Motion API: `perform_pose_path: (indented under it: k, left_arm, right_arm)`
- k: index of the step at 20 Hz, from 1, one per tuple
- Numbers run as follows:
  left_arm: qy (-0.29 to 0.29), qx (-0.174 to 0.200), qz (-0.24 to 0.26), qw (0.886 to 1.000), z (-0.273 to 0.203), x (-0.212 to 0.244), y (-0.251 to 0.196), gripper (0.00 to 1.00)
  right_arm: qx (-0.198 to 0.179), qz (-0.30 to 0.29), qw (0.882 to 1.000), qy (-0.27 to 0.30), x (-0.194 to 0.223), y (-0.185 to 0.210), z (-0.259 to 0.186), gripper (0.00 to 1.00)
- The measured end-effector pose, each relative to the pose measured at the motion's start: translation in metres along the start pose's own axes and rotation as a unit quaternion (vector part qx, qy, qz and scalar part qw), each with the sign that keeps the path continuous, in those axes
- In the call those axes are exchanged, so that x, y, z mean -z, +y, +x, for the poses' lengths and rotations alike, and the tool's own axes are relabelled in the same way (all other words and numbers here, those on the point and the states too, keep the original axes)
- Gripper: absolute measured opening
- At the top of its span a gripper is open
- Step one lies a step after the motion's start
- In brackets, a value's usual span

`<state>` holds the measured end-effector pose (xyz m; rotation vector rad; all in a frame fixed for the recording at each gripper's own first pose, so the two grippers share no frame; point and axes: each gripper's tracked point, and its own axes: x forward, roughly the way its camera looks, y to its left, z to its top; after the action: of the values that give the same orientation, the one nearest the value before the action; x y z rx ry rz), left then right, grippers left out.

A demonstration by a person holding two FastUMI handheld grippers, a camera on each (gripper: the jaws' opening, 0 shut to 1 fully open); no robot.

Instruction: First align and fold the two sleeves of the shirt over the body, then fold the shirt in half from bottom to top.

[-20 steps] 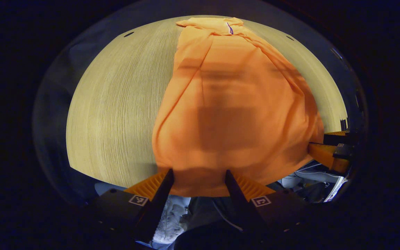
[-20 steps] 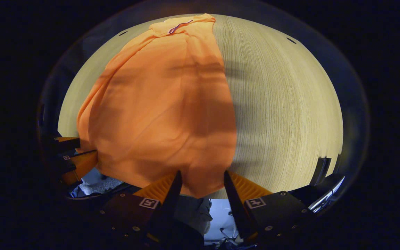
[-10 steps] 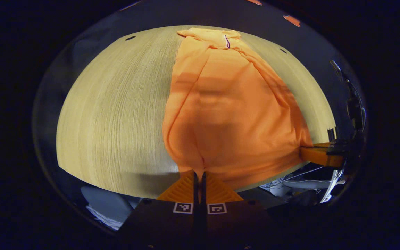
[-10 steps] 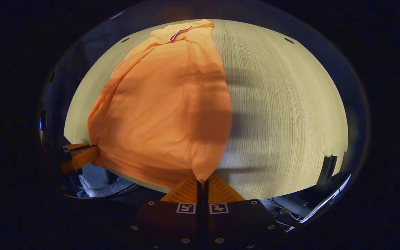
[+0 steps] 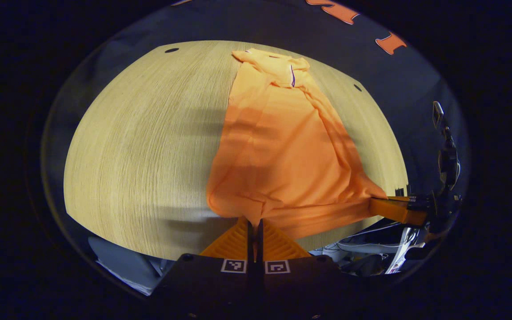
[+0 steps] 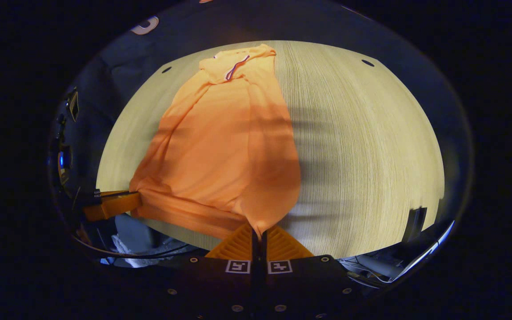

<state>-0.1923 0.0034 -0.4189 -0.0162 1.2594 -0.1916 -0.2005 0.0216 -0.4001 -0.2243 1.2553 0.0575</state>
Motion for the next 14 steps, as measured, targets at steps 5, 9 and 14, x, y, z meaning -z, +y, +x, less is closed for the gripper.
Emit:
perform_pose_path:
  k: [5,9,14]
  left_arm:
    - [-0.04,0.006,0.001,0.999,-0.015,-0.047,0.006,0.01]
    - [-0.063,0.005,0.0,0.998,-0.019,-0.087,0.012,0.01]
    - [-0.09,0.009,-0.005,0.996,-0.018,-0.143,0.012,0.01]
  right_arm:
    - [0.0,0.001,0.999,-0.043,-0.05,0.003,-0.016,0.0]
    - [-0.004,-0.002,0.998,-0.064,-0.085,0.007,-0.02,0.0]
    - [-0.008,-0.009,0.996,-0.083,-0.132,0.009,-0.025,0.0]
